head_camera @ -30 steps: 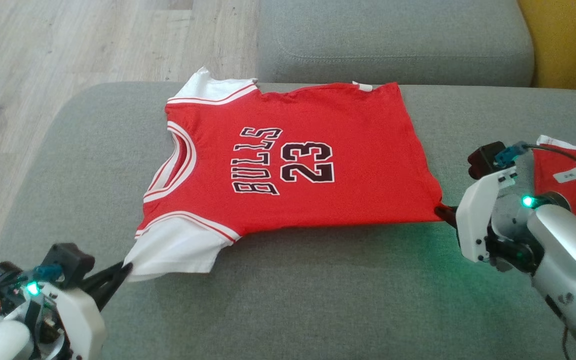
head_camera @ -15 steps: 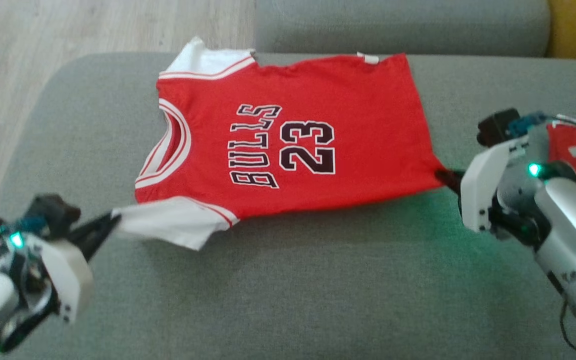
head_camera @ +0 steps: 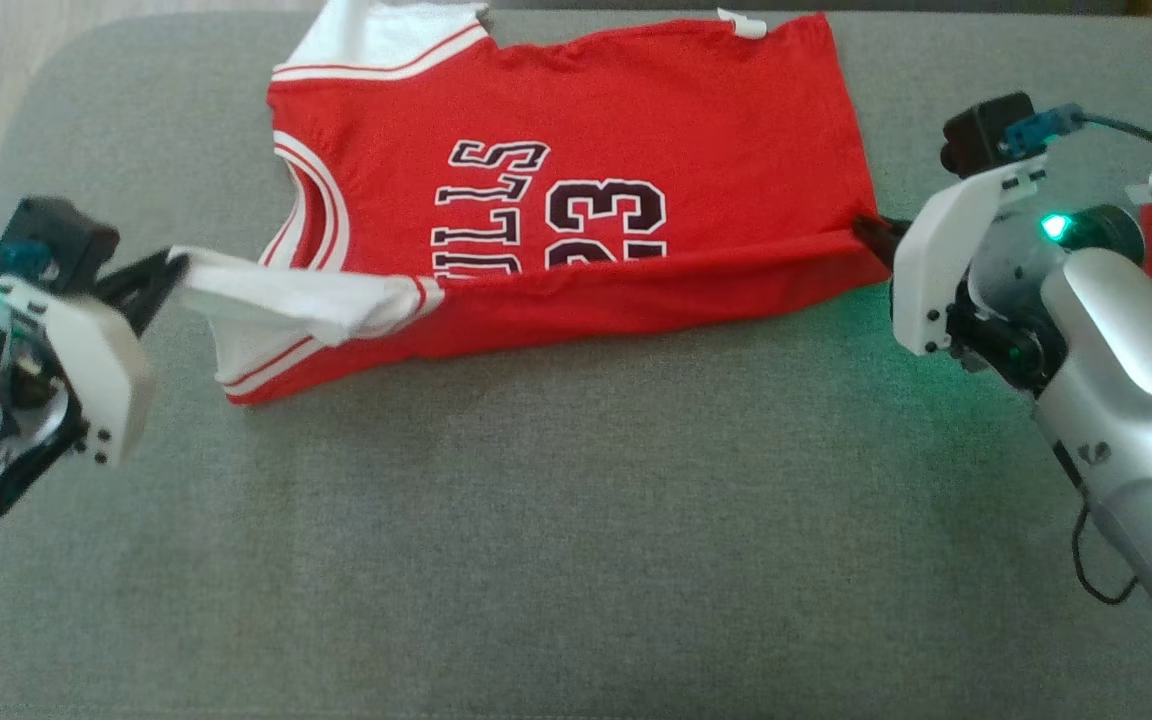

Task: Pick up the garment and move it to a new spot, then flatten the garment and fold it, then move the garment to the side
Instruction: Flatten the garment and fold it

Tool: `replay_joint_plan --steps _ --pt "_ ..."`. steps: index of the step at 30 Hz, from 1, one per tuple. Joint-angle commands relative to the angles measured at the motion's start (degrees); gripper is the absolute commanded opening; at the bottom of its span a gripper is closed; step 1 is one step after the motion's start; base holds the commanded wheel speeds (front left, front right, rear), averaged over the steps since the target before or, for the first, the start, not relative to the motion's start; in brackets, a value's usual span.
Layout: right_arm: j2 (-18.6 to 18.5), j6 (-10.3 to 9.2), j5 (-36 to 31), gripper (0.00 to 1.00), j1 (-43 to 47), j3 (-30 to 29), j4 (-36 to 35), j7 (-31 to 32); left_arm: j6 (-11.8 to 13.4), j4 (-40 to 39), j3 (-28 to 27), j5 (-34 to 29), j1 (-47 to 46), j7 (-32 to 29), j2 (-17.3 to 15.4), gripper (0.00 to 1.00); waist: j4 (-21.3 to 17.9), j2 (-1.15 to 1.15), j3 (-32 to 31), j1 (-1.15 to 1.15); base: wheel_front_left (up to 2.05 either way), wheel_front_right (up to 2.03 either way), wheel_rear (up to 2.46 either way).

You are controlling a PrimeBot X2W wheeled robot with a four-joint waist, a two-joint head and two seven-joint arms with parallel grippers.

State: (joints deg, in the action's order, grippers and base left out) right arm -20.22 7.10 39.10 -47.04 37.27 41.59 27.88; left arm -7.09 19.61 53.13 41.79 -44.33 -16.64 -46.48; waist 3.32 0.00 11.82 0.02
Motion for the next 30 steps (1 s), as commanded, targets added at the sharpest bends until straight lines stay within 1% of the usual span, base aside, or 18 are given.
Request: replay_joint_plan --steps 1,3,9,12,17,18,19,20,21,24,26,30 --pt "0.95 0.39 -1.10 0.00 -2.30 -0.22 -0.43 -0.92 -0.20 0.98 -2.06 -0.69 -4.83 0.21 -1.78 0.00 -0.49 0.00 1.06 -0.02 0.00 0.00 0.00" --pt "2.10 0.39 -2.18 0.00 -3.61 -0.15 1.08 -1.61 -0.34 3.85 -0.21 -1.34 -7.72 0.71 -0.48 0.00 -0.91 0.00 2.15 -0.02 0.00 0.00 0.00" --pt "3.94 0.39 -3.75 0.00 -5.95 -0.34 3.58 -3.56 -0.38 7.88 5.57 -2.27 -12.90 2.97 0.78 0.00 -1.87 0.00 4.13 -0.02 0.00 0.00 0.00" --pt "4.52 0.39 -4.02 0.00 -6.49 -0.21 4.18 -4.15 -0.38 9.61 6.77 -1.94 -14.68 4.25 1.34 0.00 -2.18 0.00 4.59 -0.02 0.00 0.00 0.00" --pt "6.02 0.39 -4.58 0.00 -7.75 0.25 6.08 -6.08 -0.39 15.68 9.32 -1.29 -18.86 8.38 3.70 0.00 -2.93 0.00 5.35 -0.02 0.00 0.00 0.00" --pt "6.26 0.39 -4.65 0.00 -7.86 0.34 6.44 -6.39 -0.39 16.84 9.64 -1.39 -19.39 9.16 4.21 0.04 -3.01 0.00 5.36 -0.02 0.00 0.00 0.00" --pt "6.26 0.39 -4.65 0.00 -7.86 0.34 6.44 -6.39 -0.39 16.84 9.64 -1.39 -19.39 9.16 4.21 0.04 -3.01 0.00 5.36 -0.02 0.00 0.00 0.00" --pt "6.39 0.39 -4.97 0.64 -8.02 0.52 6.66 -6.99 -0.39 17.96 9.86 -1.40 -19.85 9.96 4.76 0.93 -3.06 0.00 5.38 -0.02 0.00 0.00 0.00" --pt "6.52 0.39 -5.19 1.00 -8.17 0.26 7.07 -7.88 -0.39 19.25 9.72 -1.32 -20.27 10.91 5.37 1.00 -3.07 0.00 5.39 -0.02 0.00 0.00 0.00" --pt "7.05 0.39 -5.45 1.00 -8.32 -0.60 8.23 -10.62 -0.32 22.97 9.66 -1.67 -21.03 13.68 7.38 1.00 -2.86 0.00 4.99 -0.02 0.00 0.00 0.00" --pt "7.21 0.39 -5.72 1.00 -8.35 -1.21 8.91 -12.92 0.26 25.32 9.42 -1.78 -21.17 15.65 8.77 1.00 -2.61 0.00 4.43 -0.02 0.00 0.00 0.00" --pt "8.00 0.39 -4.70 1.00 -7.62 -3.36 8.96 -19.48 3.36 28.92 6.89 -0.39 -20.75 22.01 11.61 1.00 -1.81 0.00 2.54 -0.02 0.00 0.00 0.00"
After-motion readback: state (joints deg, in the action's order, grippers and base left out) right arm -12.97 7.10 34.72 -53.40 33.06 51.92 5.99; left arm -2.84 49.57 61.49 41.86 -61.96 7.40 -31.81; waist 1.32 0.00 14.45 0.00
